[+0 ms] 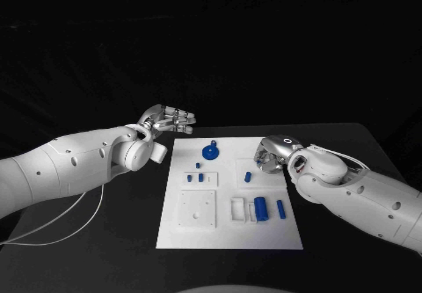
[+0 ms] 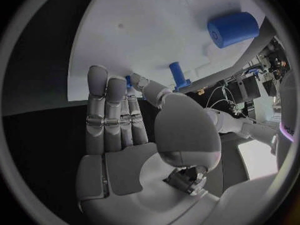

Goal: Assemble the parts on the task board

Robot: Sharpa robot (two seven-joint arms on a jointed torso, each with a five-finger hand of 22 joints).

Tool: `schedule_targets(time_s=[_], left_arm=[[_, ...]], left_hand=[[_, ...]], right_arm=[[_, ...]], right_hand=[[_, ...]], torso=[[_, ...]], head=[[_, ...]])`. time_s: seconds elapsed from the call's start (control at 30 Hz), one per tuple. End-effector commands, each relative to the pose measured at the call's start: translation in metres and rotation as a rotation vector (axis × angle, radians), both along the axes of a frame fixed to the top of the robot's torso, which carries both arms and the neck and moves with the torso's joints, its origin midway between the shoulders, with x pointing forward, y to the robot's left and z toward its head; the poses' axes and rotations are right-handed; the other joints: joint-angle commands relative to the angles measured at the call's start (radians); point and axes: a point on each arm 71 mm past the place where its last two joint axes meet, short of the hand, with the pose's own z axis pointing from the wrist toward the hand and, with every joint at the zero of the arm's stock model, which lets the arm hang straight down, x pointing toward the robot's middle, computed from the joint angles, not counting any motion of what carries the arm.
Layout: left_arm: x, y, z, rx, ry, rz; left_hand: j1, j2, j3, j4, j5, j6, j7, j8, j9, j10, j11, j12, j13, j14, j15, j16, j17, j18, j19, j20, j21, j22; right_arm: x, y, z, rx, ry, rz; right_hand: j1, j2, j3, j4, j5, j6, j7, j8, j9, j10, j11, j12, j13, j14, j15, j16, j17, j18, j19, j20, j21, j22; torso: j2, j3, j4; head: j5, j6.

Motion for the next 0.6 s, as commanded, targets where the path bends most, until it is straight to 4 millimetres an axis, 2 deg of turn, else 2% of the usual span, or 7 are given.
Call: schedule_targets(time_s=[0.03, 0.13, 0.33, 0.6], left_arm=[[0.0, -0.002, 0.001, -0.012, -0.003, -0.015], [0.0, -0.001, 0.001, -0.01, -0.003, -0.013], [0.002, 0.003, 0.001, -0.006, -0.005, -0.003], [0.006, 0.01, 0.0, 0.004, -0.011, 0.014]], left_hand=[[0.0, 0.011, -0.005, -0.001, -0.006, -0.004, -0.002, -0.001, 0.0, -0.002, 0.003, -0.005, 0.0, -0.004, -0.002, -0.002, 0.001, -0.01, 0.006, 0.003, 0.003, -0.002], [-0.001, 0.01, -0.007, 0.0, -0.006, -0.004, -0.001, -0.002, 0.0, -0.003, 0.003, -0.005, 0.0, -0.005, -0.002, -0.002, 0.001, -0.01, 0.007, 0.003, 0.003, -0.005], [-0.001, 0.01, -0.007, 0.0, -0.006, -0.004, -0.001, -0.002, 0.0, -0.003, 0.003, -0.005, 0.0, -0.005, -0.002, -0.002, 0.001, -0.01, 0.007, 0.003, 0.003, -0.005], [-0.001, 0.01, -0.007, 0.0, -0.006, -0.004, -0.001, -0.002, 0.0, -0.003, 0.003, -0.005, 0.0, -0.005, -0.002, -0.002, 0.001, -0.01, 0.007, 0.003, 0.003, -0.005]], right_arm=[[-0.005, -0.001, -0.017, -0.074, 0.05, -0.012], [-0.005, -0.001, -0.016, -0.069, 0.037, -0.013], [-0.006, -0.002, -0.012, -0.048, 0.012, -0.013], [-0.005, -0.001, 0.002, 0.026, -0.021, -0.014]], right_hand=[[0.012, 0.017, 0.01, 0.0, -0.028, 0.009, -0.001, 0.001, 0.002, 0.009, 0.0, 0.005, -0.001, 0.003, -0.005, 0.004, 0.002, 0.019, 0.022, -0.004, 0.006, 0.005], [0.022, 0.019, 0.016, -0.005, -0.058, 0.009, -0.002, 0.001, 0.002, 0.011, 0.0, 0.005, -0.001, 0.004, -0.006, 0.003, 0.002, 0.019, 0.022, -0.006, 0.006, 0.009], [0.033, 0.023, 0.003, 0.003, -0.058, 0.011, -0.002, 0.001, 0.001, 0.014, -0.001, 0.002, -0.001, 0.006, -0.007, 0.002, 0.009, 0.016, 0.024, -0.009, 0.005, 0.02], [0.032, 0.019, 0.005, 0.011, -0.058, 0.014, -0.003, 0.001, 0.002, 0.017, -0.002, 0.002, -0.001, 0.008, -0.007, 0.001, 0.015, 0.016, 0.027, -0.009, 0.001, 0.027]], torso=[[0.0, 0.0004, -0.0004], [0.0, 0.0006, 0.0001], [-0.001, 0.0015, -0.0001], [-0.002, -0.0005, -0.0021]], head=[[0.0, -0.001], [0.0, -0.001], [-0.001, 0.0], [0.0, 0.003]])
